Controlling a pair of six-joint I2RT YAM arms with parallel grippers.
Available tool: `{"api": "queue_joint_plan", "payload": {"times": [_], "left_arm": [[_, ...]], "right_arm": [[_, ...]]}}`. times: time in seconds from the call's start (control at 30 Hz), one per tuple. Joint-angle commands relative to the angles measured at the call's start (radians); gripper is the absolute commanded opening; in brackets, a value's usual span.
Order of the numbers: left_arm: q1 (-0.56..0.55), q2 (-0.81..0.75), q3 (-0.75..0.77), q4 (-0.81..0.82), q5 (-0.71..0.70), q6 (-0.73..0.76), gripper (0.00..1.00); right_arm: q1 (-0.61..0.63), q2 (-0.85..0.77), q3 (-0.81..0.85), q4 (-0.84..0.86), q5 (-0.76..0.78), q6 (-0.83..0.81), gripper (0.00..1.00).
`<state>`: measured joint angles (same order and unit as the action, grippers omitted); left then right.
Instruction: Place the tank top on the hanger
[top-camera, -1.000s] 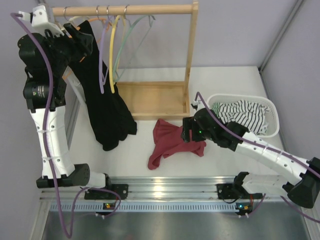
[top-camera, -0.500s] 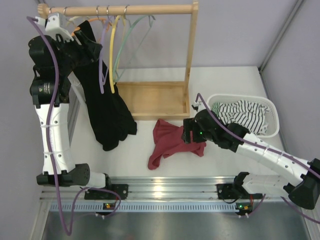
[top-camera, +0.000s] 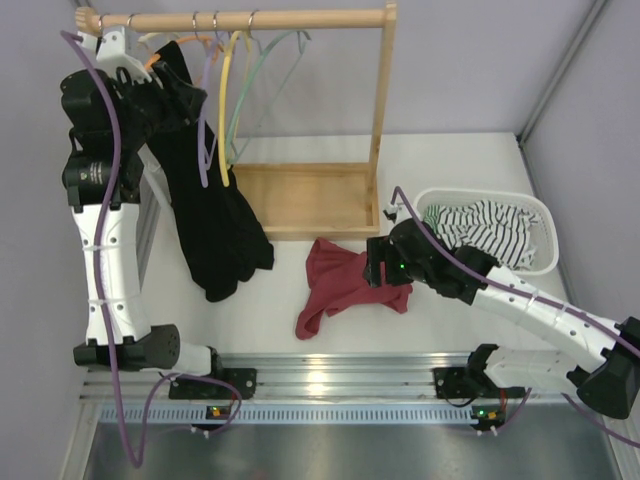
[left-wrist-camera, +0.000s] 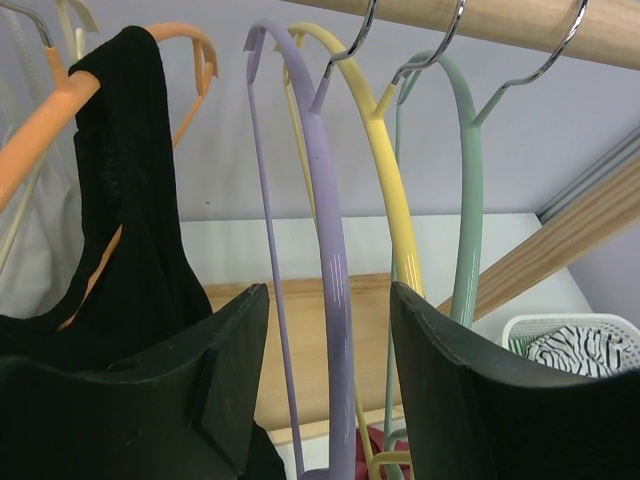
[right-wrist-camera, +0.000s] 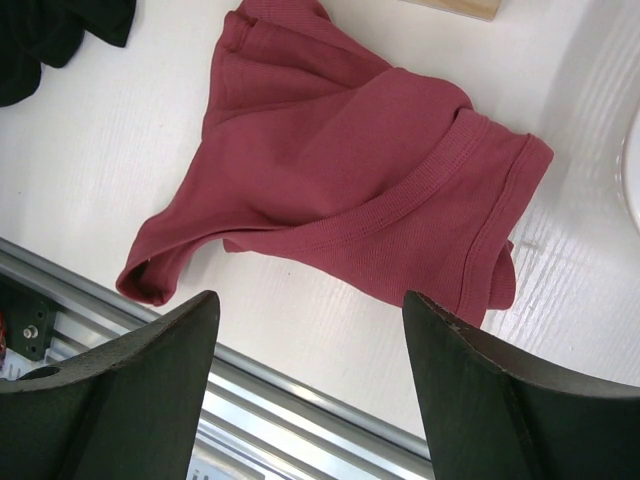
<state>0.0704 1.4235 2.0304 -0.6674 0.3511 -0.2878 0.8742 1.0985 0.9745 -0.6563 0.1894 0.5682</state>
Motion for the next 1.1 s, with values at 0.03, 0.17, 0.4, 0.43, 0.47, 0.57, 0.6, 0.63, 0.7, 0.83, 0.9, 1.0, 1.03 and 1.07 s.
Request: {"api": "queue_joint_plan", "payload": {"times": [0.03, 0.17, 0.4, 0.43, 0.47, 0.57, 0.6, 0.63, 0.7, 0.83, 0.9, 1.0, 1.03, 1.07], "left_arm": [[-0.026, 0.018, 0.005, 0.008, -0.003, 0.025, 0.57], [-0.067, 0.032, 0.013, -0.018, -0.086, 0.062, 0.56], [-0.093, 0.017, -0.010, -0.012, -0.159, 0.070, 0.56], [-0.093, 0.017, -0.012, -0.012, -0.161, 0.072, 0.56], [-0.093, 0.017, -0.015, -0.012, -0.161, 0.075, 0.55], [-0.096, 0.012, -0.033, -0.017, -0.167, 0.084, 0.54], [-0.098, 0.011, -0.038, -0.017, -0.170, 0.087, 0.54], [-0.101, 0.006, -0.050, -0.017, -0.179, 0.090, 0.54], [-0.110, 0.003, -0.059, -0.017, -0.192, 0.098, 0.54], [-0.132, -0.003, -0.078, -0.018, -0.241, 0.116, 0.51], [-0.150, -0.005, -0.079, -0.020, -0.270, 0.128, 0.50], [-0.187, -0.006, -0.073, -0.021, -0.329, 0.151, 0.47], [-0.199, -0.005, -0.070, -0.023, -0.342, 0.157, 0.44], [-0.217, -0.005, -0.068, -0.023, -0.374, 0.170, 0.38]], "right_arm": [[-0.014, -0.029, -0.008, 0.012, 0.004, -0.010, 0.74], [-0.014, -0.029, -0.013, 0.012, 0.002, -0.007, 0.74], [-0.014, -0.035, -0.022, 0.009, 0.005, -0.010, 0.74], [-0.014, -0.037, -0.022, 0.007, 0.005, -0.010, 0.74], [-0.014, -0.038, -0.025, 0.009, 0.004, -0.008, 0.74], [-0.014, -0.037, -0.026, 0.011, 0.001, -0.008, 0.75], [-0.015, -0.037, -0.026, 0.011, 0.002, -0.008, 0.75], [-0.014, -0.037, -0.026, 0.012, 0.001, -0.007, 0.75], [-0.014, -0.037, -0.028, 0.012, -0.001, -0.008, 0.75], [-0.015, -0.035, -0.030, 0.014, 0.001, -0.008, 0.75], [-0.015, -0.035, -0.031, 0.014, 0.001, -0.007, 0.75], [-0.015, -0.034, -0.030, 0.012, 0.002, -0.008, 0.75], [-0.014, -0.034, -0.030, 0.012, 0.004, -0.008, 0.75], [-0.015, -0.035, -0.030, 0.009, 0.005, -0.008, 0.75]]}}
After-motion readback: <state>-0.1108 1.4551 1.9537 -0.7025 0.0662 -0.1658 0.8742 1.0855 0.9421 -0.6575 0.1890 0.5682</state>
